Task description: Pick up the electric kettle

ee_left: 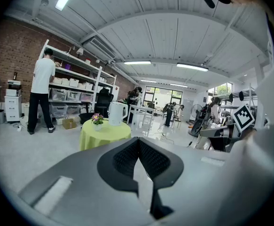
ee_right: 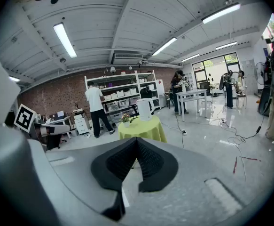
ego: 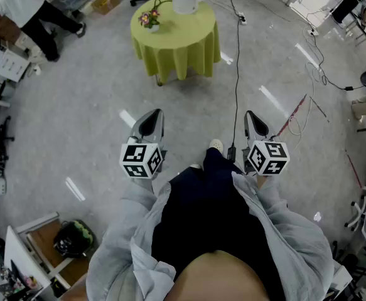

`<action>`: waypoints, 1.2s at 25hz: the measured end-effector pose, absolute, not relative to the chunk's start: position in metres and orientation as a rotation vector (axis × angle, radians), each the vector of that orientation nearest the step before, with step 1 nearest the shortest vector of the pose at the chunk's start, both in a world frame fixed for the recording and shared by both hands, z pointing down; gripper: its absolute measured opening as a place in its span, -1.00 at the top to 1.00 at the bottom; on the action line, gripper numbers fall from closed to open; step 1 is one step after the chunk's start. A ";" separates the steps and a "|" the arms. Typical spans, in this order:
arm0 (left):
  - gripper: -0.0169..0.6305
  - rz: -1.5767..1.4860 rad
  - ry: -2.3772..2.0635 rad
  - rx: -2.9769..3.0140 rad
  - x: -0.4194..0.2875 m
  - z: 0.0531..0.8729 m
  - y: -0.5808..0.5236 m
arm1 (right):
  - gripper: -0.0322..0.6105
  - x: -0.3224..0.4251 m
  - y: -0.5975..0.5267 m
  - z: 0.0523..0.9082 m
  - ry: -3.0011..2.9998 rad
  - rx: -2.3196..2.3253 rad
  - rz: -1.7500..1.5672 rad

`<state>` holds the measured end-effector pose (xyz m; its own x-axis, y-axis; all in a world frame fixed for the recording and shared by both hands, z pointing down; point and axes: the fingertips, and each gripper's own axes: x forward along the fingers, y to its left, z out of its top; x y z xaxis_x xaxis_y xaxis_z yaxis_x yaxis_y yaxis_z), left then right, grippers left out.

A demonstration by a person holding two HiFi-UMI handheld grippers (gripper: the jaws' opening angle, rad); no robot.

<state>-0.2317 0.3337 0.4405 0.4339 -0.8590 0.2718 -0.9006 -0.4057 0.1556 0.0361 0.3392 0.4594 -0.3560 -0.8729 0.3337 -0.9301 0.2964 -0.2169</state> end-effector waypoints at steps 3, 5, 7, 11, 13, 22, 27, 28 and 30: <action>0.91 0.221 -1.512 2.420 -0.232 0.443 0.342 | 0.89 0.030 0.346 0.460 -2.407 1.675 0.563; 0.91 0.216 -1.510 2.419 -0.234 0.443 0.348 | 0.89 0.025 0.351 0.460 -2.413 1.664 0.565; 0.91 0.209 -1.509 2.419 -0.235 0.444 0.353 | 0.89 0.022 0.356 0.461 -2.416 1.658 0.562; 0.91 0.211 -1.507 2.422 -0.235 0.446 0.357 | 0.89 0.019 0.362 0.460 -2.427 1.666 0.558; 0.91 0.208 -1.500 2.426 -0.234 0.446 0.359 | 0.89 0.019 0.365 0.459 -2.432 1.679 0.560; 0.91 0.227 -1.436 2.437 -0.208 0.456 0.350 | 0.89 0.033 0.360 0.469 -2.400 1.673 0.604; 0.91 0.219 -1.457 2.432 -0.190 0.450 0.317 | 0.89 0.052 0.324 0.466 -2.411 1.656 0.607; 0.91 0.211 -1.472 2.428 -0.187 0.448 0.308 | 0.89 0.055 0.314 0.466 -2.418 1.650 0.607; 0.87 0.188 -1.509 2.416 -0.181 0.445 0.287 | 0.89 0.062 0.294 0.465 -2.434 1.638 0.607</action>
